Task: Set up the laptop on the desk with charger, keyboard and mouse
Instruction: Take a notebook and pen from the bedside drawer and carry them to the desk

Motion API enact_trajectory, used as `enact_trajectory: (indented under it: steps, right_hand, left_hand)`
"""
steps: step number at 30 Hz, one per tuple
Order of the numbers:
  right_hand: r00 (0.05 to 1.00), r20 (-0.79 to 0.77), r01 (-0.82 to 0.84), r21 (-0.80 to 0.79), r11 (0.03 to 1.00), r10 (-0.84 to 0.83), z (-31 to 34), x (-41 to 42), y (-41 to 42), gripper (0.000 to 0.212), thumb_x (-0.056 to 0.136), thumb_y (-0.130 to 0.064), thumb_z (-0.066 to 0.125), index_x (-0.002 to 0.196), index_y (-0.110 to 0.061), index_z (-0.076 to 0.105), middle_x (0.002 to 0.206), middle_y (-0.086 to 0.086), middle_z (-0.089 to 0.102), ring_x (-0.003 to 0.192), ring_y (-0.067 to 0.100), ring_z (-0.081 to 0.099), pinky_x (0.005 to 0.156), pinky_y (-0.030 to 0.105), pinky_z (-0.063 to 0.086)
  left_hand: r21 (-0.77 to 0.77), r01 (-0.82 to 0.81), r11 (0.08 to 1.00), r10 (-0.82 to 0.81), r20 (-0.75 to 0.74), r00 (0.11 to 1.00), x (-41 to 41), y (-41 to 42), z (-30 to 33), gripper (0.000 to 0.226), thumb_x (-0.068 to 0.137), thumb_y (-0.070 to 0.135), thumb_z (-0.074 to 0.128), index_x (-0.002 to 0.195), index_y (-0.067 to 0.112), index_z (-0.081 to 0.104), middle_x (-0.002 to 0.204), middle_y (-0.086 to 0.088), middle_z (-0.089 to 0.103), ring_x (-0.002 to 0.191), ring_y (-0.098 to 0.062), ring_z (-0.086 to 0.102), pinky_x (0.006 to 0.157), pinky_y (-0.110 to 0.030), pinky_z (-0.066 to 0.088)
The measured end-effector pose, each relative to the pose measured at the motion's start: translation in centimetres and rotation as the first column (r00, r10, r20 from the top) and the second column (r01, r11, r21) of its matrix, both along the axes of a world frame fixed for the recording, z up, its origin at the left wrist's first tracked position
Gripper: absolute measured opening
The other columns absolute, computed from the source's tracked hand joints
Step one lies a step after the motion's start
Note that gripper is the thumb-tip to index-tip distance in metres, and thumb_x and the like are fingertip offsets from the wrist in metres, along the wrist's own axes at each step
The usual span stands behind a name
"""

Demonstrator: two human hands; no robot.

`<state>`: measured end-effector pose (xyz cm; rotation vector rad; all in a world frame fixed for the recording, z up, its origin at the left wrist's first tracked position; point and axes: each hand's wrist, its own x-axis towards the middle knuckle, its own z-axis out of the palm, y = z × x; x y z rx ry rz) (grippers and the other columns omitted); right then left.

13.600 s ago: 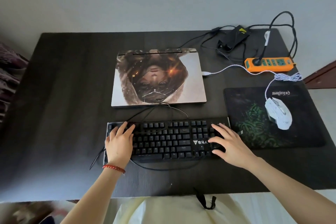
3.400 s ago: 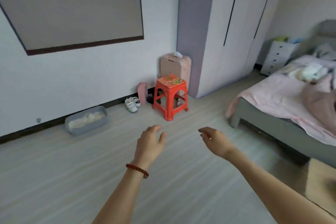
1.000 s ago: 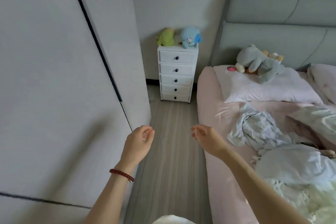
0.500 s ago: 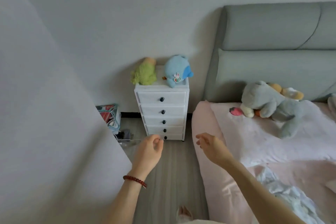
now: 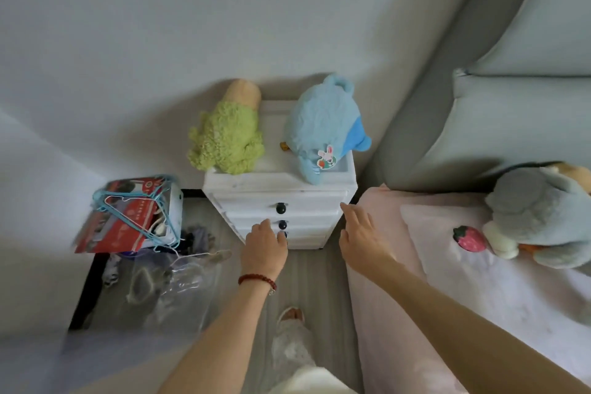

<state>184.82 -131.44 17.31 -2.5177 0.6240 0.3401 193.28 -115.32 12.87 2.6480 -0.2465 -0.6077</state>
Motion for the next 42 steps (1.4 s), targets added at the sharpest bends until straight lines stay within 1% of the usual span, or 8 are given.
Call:
enact_trajectory:
  steps: [5,11,15,24,29,35,38,42]
  right_hand:
    - [0.991,-0.114,-0.091,-0.216,0.972,0.068,-4.2,5.7,-1.9,0.064,0.094,-0.019,0.034,0.146,-0.014,-0.003,0.157,0.007,-0.006,0.144,0.024,-0.004,0.117,0.042,0.009]
    - [0.973,-0.221,-0.116,-0.256,0.960,0.059,-6.9,7.1,-2.1,0.071,0.094,-0.023,0.032,0.144,-0.014,-0.017,0.155,0.006,-0.022,0.143,0.024,-0.018,0.116,0.047,0.002]
    - [0.972,-0.222,-0.139,-0.287,0.948,0.075,-7.3,6.7,-2.3,0.073,0.093,-0.024,0.033,0.143,-0.016,-0.021,0.154,0.004,-0.024,0.142,0.023,-0.020,0.116,0.046,-0.001]
    - [0.945,-0.213,-0.302,-0.274,0.913,0.249,-7.5,2.9,-0.2,0.067,0.092,-0.017,0.039,0.146,-0.018,0.000,0.157,0.009,-0.004,0.144,0.026,-0.008,0.112,0.044,-0.013]
    - [0.941,-0.126,-0.336,-0.223,0.915,0.314,-7.8,-1.1,1.6,0.054,0.087,-0.010,0.048,0.138,-0.016,0.031,0.127,0.009,0.049,0.124,0.028,0.041,0.118,0.045,0.010]
    - [0.924,-0.102,-0.382,-0.228,0.896,0.368,-7.8,-4.4,2.5,0.047,0.085,-0.002,0.048,0.129,-0.016,0.042,0.112,0.008,0.054,0.102,0.026,0.049,0.094,0.033,0.040]
    - [0.915,-0.117,-0.403,-0.251,0.880,0.386,-7.5,-4.4,2.3,0.044,0.086,-0.005,0.045,0.129,-0.017,0.042,0.113,0.007,0.055,0.102,0.026,0.050,0.093,0.033,0.040]
    - [0.914,-0.085,-0.404,-0.284,0.870,0.397,-7.2,-3.2,2.1,0.034,0.094,-0.027,0.037,0.121,-0.017,0.054,0.109,0.006,0.065,0.100,0.025,0.059,0.092,0.036,0.043]
  left_hand:
    - [0.166,0.015,0.986,-0.018,0.019,1.000,5.4,-2.8,-5.5,0.041,0.095,0.036,0.035,0.121,0.008,0.051,0.120,-0.012,0.058,0.109,-0.031,0.054,0.090,-0.042,0.042]
    - [0.193,-0.076,0.978,0.061,0.084,0.995,5.8,-4.9,-8.6,0.037,0.093,0.040,0.039,0.092,0.013,0.064,0.090,-0.008,0.067,0.085,-0.031,0.061,0.075,-0.038,0.033]
    - [0.082,-0.180,0.980,0.169,0.127,0.977,5.3,-5.3,-9.4,0.028,0.089,0.035,0.051,0.078,0.013,0.066,0.074,-0.008,0.067,0.072,-0.032,0.060,0.073,-0.038,0.034]
    - [0.156,-0.167,0.973,0.149,0.125,0.981,-1.2,-1.5,-8.3,0.035,0.089,0.039,0.046,0.079,0.015,0.069,0.077,-0.004,0.069,0.078,-0.026,0.059,0.076,-0.037,0.033]
    - [0.230,-0.148,0.962,0.129,0.096,0.987,-5.3,0.8,-7.8,0.039,0.091,0.043,0.042,0.085,0.017,0.070,0.086,-0.002,0.072,0.083,-0.023,0.061,0.080,-0.036,0.032]
    - [0.270,-0.091,0.959,0.069,0.089,0.994,-9.0,3.7,-6.9,0.035,0.088,0.042,0.049,0.083,0.016,0.071,0.077,-0.003,0.069,0.077,-0.024,0.061,0.076,-0.035,0.035]
    - [0.193,-0.124,0.973,0.065,0.289,0.955,-10.3,5.5,-5.7,0.027,0.081,0.030,0.054,0.066,0.013,0.068,0.063,-0.005,0.063,0.063,-0.027,0.058,0.065,-0.036,0.041]
    - [0.048,-0.159,0.986,0.108,0.545,0.832,-8.4,7.0,-4.3,0.014,0.080,0.025,0.054,0.075,0.015,0.062,0.079,-0.005,0.063,0.073,-0.027,0.058,0.067,-0.037,0.040]
